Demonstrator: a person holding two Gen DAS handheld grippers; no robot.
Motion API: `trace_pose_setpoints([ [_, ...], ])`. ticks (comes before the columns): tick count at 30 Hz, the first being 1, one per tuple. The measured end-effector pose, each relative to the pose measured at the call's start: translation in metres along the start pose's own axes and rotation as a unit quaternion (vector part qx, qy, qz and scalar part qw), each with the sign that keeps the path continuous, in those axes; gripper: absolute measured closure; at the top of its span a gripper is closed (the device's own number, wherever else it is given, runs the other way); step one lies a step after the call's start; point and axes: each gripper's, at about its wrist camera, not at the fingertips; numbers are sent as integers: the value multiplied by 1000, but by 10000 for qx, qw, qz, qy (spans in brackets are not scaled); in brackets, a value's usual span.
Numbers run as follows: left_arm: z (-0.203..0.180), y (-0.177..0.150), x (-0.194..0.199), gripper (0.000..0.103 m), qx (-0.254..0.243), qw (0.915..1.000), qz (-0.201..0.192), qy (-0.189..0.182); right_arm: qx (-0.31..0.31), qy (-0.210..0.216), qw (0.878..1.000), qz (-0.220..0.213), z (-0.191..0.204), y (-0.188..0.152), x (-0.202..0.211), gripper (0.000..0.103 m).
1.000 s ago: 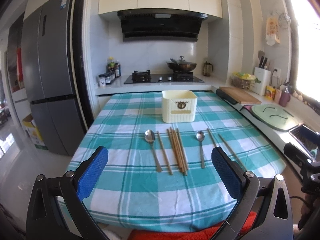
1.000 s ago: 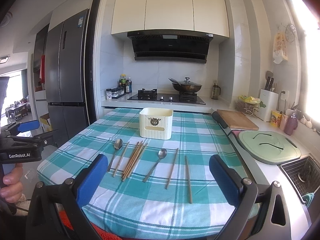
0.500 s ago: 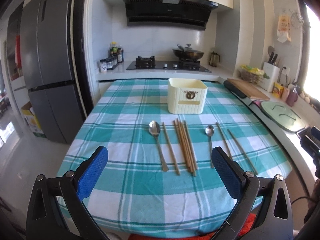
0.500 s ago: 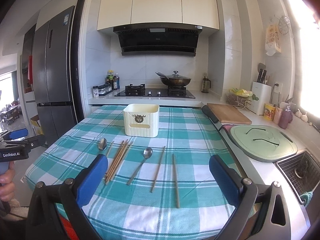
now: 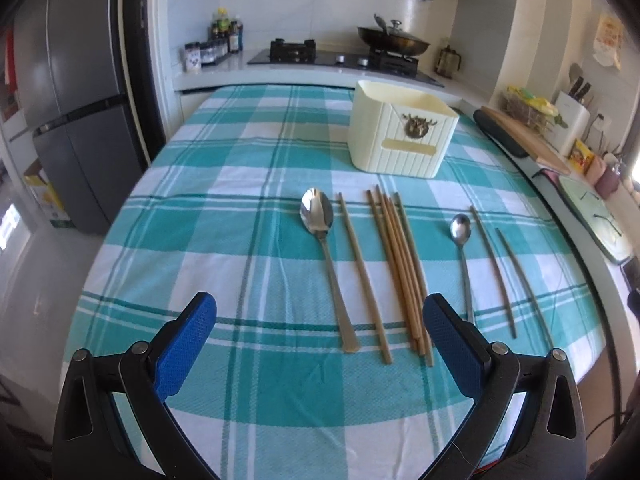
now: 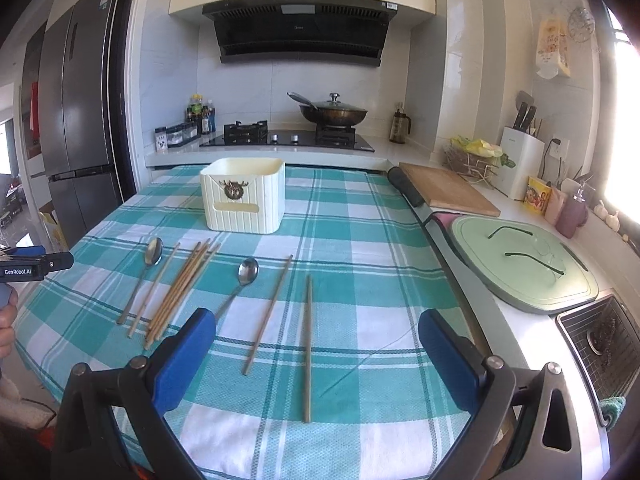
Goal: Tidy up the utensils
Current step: 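Lower the left tool onto the steel spoon and close it while the right tool grasps a single wooden chopstick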
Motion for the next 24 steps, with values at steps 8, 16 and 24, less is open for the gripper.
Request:
trace_pose_setpoints([
  [8,17,10,-76,0,320,9986,417,99,943,-179,9924,771,24,-9,-72,1],
  [16,39,8,-117,0,662,9943,720,413,1137,-52,9848,1314,43,-20,-130,1],
  [24,43,3,-135,0,437,9912,946,820,906,108,9781,1873,47,-31,-175,1],
])
Point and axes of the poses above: each gripper's, at about its wrist camera, not at the fingertips, and x roughly against the way its jaws point, z to its left, y to its top, and after that the axes turned 13 degrees about -y, right-handed
